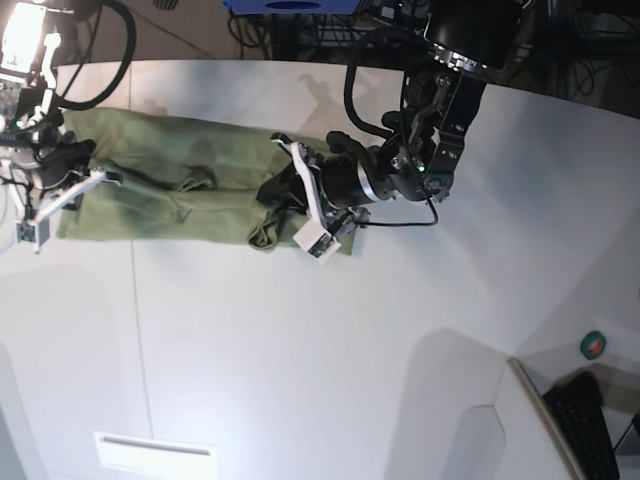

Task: Layout the t-shirt on the table in an organized manner, then fold the t-shirt properly
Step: 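Fold the held end over the strip's middle with the left gripper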

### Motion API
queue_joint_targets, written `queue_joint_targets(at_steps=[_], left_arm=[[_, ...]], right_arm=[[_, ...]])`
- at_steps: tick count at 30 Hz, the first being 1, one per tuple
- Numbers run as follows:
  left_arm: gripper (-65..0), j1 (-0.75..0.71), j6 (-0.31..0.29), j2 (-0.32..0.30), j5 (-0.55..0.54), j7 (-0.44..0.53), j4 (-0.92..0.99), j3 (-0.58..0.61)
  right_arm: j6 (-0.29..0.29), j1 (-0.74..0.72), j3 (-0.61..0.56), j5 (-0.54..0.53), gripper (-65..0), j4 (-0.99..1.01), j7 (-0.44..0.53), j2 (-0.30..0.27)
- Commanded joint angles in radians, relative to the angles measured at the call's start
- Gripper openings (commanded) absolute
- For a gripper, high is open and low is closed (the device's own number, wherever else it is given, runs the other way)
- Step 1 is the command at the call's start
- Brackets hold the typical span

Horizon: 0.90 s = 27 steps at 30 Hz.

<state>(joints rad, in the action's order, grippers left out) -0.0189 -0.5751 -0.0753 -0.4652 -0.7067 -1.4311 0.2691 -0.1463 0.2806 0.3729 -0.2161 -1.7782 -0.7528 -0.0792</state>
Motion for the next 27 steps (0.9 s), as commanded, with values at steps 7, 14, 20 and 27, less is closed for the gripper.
queue_joint_targets(at_steps=[7, 14, 20, 27], left_arm=[[-65.0, 0.017, -0.007, 0.002, -0.022, 0.02, -0.017, 0.066], [-65.0, 0.018, -0.007, 0.016, -0.017, 0.02, -0.017, 0.062], [-65.0, 0.018, -0.006, 0.036, -0.017, 0.02, -0.015, 0.062], [-65.0, 0.033, 0.106, 0.038, -0.022, 0.023, -0.015, 0.063]], right_arm=[[-0.002, -0.008, 0.004, -0.001, -65.0, -0.016, 0.019, -0.009], [-0.002, -0.007, 0.004, -0.001, -65.0, -0.016, 0.019, -0.009], [-0.002, -0.007, 0.004, -0.001, -65.0, -0.016, 0.019, -0.008], [-0.002, -0.007, 0.004, -0.001, -65.0, -0.016, 0.019, -0.008]])
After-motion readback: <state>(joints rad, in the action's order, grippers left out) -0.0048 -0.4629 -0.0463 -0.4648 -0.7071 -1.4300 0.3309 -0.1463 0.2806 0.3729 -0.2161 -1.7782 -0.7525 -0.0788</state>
